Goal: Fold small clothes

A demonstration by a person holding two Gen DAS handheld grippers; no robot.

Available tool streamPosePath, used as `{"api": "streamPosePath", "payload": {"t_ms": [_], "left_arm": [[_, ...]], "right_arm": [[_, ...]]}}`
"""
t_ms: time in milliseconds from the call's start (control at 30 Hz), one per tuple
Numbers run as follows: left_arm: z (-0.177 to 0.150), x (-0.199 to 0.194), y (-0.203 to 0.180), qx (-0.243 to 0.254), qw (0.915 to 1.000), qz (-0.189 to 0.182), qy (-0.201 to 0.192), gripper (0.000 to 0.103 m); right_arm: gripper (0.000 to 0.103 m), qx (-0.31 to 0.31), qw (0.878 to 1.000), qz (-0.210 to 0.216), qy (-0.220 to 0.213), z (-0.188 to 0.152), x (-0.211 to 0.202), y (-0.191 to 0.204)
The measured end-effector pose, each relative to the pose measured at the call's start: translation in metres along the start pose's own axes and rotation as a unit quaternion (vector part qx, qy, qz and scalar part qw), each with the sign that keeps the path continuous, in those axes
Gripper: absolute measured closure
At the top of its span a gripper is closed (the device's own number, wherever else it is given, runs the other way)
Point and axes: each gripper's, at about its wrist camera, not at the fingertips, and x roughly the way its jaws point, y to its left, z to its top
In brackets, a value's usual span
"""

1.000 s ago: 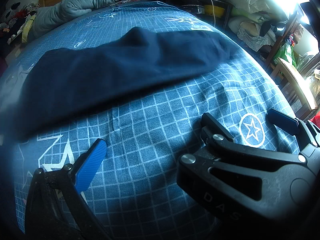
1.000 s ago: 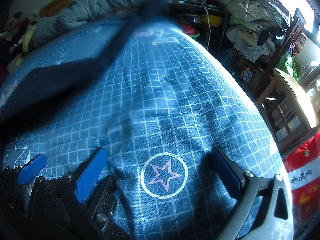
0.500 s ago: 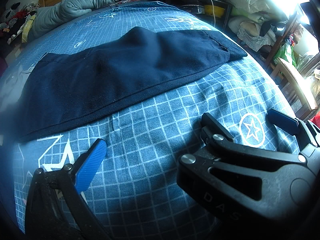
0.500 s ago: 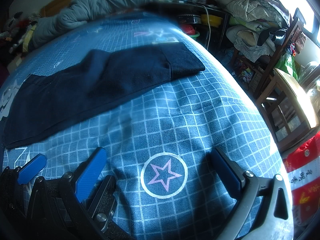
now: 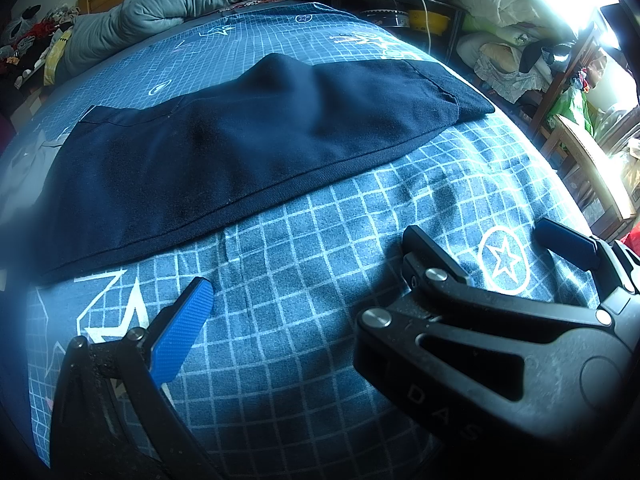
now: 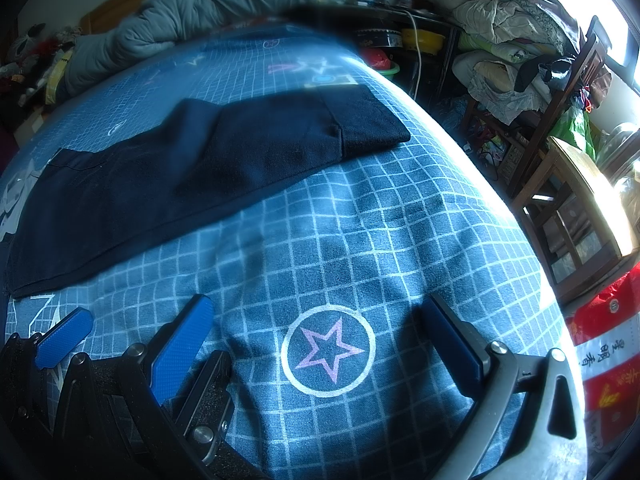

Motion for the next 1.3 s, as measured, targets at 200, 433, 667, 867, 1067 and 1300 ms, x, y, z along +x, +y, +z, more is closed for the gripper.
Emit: {"api": "streamPosePath", "payload": {"t_ms": [200, 433, 667, 867, 1067, 1300], "left_arm": [[-0.001, 0.0, 0.001, 0.0, 1.0, 0.001, 0.0, 0.0], [-0.002, 0.001, 0.002, 0.0, 1.0, 0.001, 0.001, 0.0], [0.004, 0.002, -0.002, 0.01, 0.9999, 0.001, 0.01, 0.0], [0.014, -0.007, 0.022, 0.093, 0.9851, -0.114, 0.089, 0.0], [0.004, -0.109, 0.096, 0.099, 0.9855, -0.137, 0.011, 0.0], [-0.023, -0.256, 0.207, 0.029, 0.9807, -0.175, -0.081, 0.0]], "right_arm": [[0.0, 0.001, 1.0, 0.003, -0.002, 0.0, 0.001, 0.0], [0.0, -0.003, 1.0, 0.008, -0.003, 0.001, 0.003, -0.002], [0.0, -0.001, 1.0, 0.009, -0.001, 0.004, 0.005, -0.002], [0.0, -0.005, 1.0, 0.019, -0.002, 0.007, 0.008, -0.006], [0.0, -0.015, 1.0, 0.01, -0.004, 0.009, 0.007, -0.002], [0.0, -0.001, 0.993, 0.088, -0.076, -0.002, -0.096, 0.02]]}}
